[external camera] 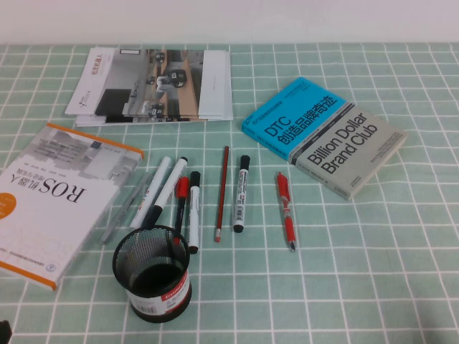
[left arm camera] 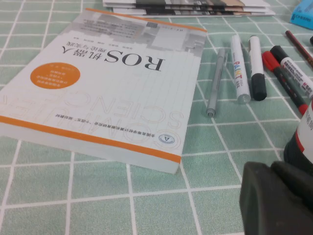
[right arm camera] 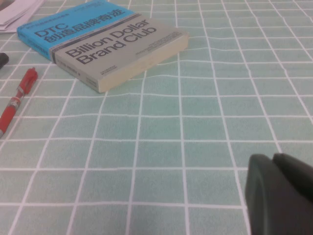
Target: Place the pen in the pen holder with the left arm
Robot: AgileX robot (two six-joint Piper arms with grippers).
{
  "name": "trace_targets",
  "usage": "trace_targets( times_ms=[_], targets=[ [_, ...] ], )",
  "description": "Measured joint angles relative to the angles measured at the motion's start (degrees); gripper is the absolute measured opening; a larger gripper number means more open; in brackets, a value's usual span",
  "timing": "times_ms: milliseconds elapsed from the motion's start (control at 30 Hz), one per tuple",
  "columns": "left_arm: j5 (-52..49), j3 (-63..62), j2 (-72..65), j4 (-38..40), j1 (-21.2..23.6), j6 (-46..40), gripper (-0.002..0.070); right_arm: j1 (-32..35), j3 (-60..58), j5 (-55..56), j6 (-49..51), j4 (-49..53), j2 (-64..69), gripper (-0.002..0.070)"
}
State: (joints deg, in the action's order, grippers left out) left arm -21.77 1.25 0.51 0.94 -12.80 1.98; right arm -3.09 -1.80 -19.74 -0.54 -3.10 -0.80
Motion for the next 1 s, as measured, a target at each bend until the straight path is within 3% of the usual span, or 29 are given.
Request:
trace_targets(
  times_ms=[300,567,1000],
  targets=[
    [1.44,0.11,0.0,-0.03,0.0,0.13,-0.0004,0.0,0.0,0.0,0.0,0.0,0.0,-0.002],
    [12.59,0.34,0.0,9.06,0.0,7.03,-0.0004,0.0,0.0,0.0,0.0,0.0,0.0,-0.002],
    [24.98,0.34,0.0,10.29,0.0,7.81,-0.0004,0.0,0.0,0.0,0.0,0.0,0.0,-0.002]
  ],
)
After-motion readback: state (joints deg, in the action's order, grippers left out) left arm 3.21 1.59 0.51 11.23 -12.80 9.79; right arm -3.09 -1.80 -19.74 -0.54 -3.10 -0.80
